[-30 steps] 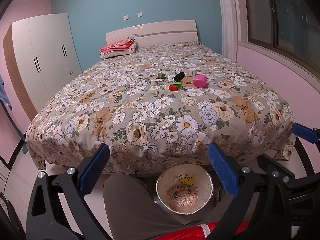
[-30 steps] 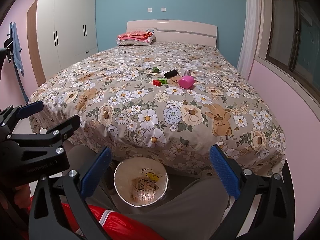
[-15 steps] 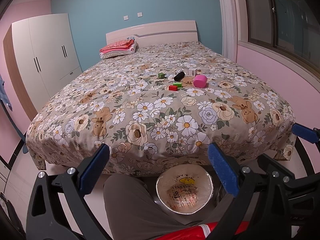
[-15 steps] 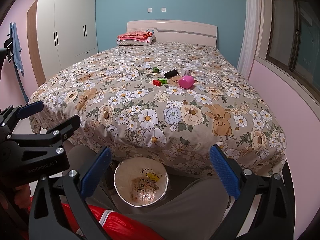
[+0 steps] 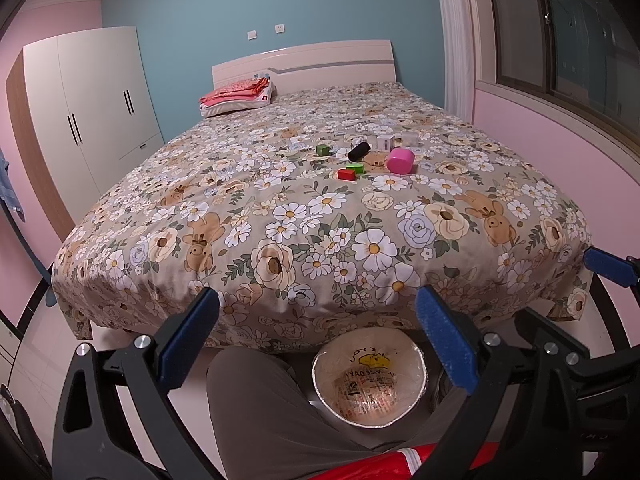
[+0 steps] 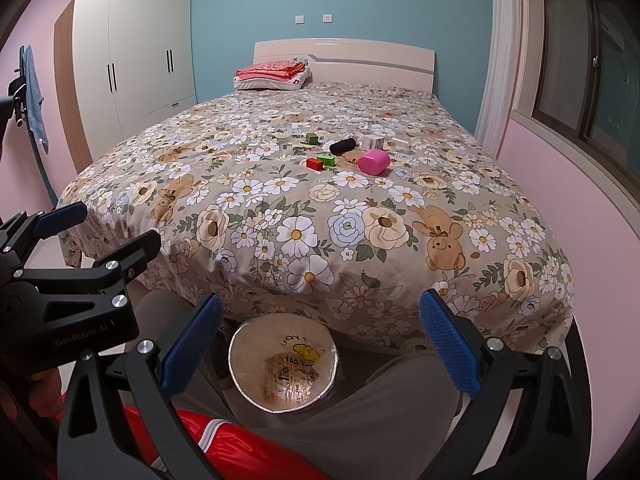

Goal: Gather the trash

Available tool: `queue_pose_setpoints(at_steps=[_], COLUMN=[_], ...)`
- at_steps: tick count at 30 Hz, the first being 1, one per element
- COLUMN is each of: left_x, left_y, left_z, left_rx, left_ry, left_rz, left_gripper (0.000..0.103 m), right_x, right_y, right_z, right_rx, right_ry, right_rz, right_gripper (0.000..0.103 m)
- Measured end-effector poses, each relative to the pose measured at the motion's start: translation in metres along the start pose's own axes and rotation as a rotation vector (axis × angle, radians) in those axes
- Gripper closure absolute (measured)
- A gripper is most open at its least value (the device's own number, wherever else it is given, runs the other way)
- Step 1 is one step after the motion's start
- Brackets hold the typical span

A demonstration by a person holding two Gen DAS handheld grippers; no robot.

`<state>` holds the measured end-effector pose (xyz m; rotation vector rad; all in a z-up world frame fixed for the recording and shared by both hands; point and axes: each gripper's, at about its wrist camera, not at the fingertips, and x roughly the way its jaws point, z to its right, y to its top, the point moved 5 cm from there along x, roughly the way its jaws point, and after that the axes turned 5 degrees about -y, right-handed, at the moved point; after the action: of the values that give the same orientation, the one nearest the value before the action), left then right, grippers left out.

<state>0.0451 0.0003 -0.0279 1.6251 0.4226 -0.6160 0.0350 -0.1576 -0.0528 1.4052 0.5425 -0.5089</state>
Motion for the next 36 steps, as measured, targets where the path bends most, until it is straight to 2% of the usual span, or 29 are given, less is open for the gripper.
queue_pose_setpoints(at_steps=[36], left_x=[-0.0031], left_y=[-0.0016], left_z=[-0.0006], left_rx=[0.003], left_ry=[-0.005], left_rz=[0.009], left_gripper=[0.007], right_x=[0.0017], right_y=[-0.0003], right_z=[-0.0017], right_rx=[-0.002], right_ry=[0.001], right_rz=[-0.004], right_gripper=[0.003])
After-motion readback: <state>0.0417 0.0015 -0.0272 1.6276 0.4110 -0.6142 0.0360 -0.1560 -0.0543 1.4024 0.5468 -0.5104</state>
